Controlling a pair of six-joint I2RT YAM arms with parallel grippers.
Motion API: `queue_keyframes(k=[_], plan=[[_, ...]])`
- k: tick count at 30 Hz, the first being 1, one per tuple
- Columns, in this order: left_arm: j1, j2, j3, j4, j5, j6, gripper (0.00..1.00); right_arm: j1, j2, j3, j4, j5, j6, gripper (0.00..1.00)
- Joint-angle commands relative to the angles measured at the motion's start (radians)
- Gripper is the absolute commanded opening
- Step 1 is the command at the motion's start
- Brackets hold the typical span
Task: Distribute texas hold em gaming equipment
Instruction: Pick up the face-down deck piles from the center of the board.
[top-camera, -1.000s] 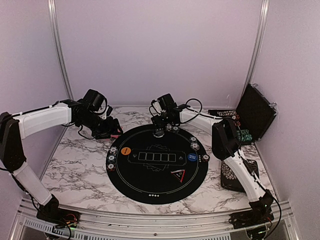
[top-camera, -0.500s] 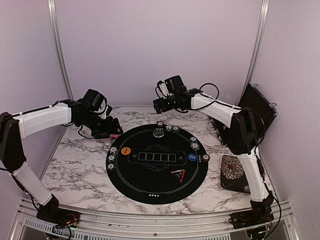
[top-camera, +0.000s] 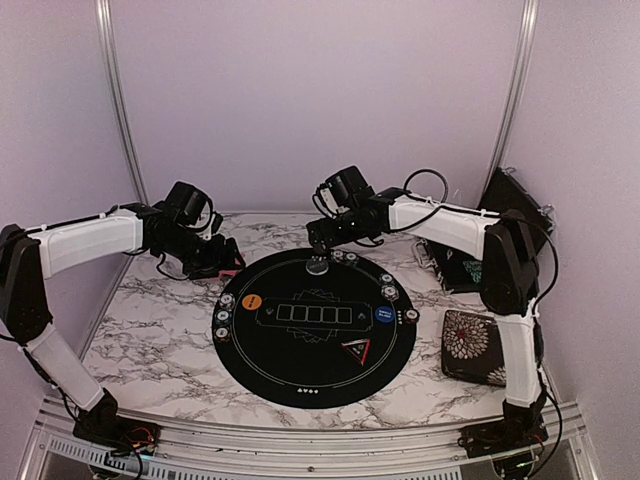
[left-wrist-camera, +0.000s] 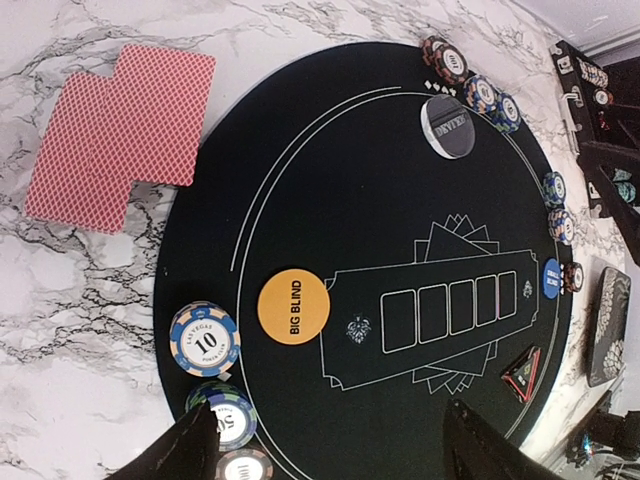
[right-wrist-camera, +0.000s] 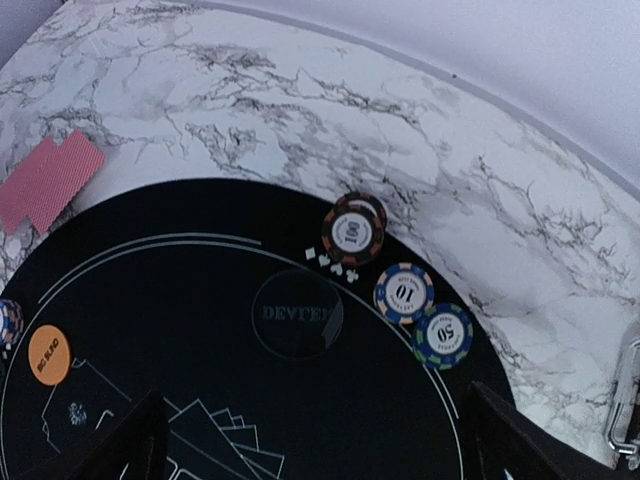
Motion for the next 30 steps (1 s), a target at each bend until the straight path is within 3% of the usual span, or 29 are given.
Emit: queue_keyframes(k=[1, 14, 30], plan=[[0.007, -0.024, -0.028, -0.008, -0.038, 0.002, 0.79, 0.001, -0.12, -0.099, 0.051, -0.023, 0.08, 0.99], [0.007, -0.062, -0.082, -0.017, -0.169, -0.059, 0.8, 0.004, -0.364, -0.408, 0.078, -0.059, 0.099, 0.98], [0.026, 0.158, 0.208, -0.213, -0.328, 0.06, 0.89, 0.002, -0.572, -0.601, 0.085, -0.09, 0.094, 0.98]])
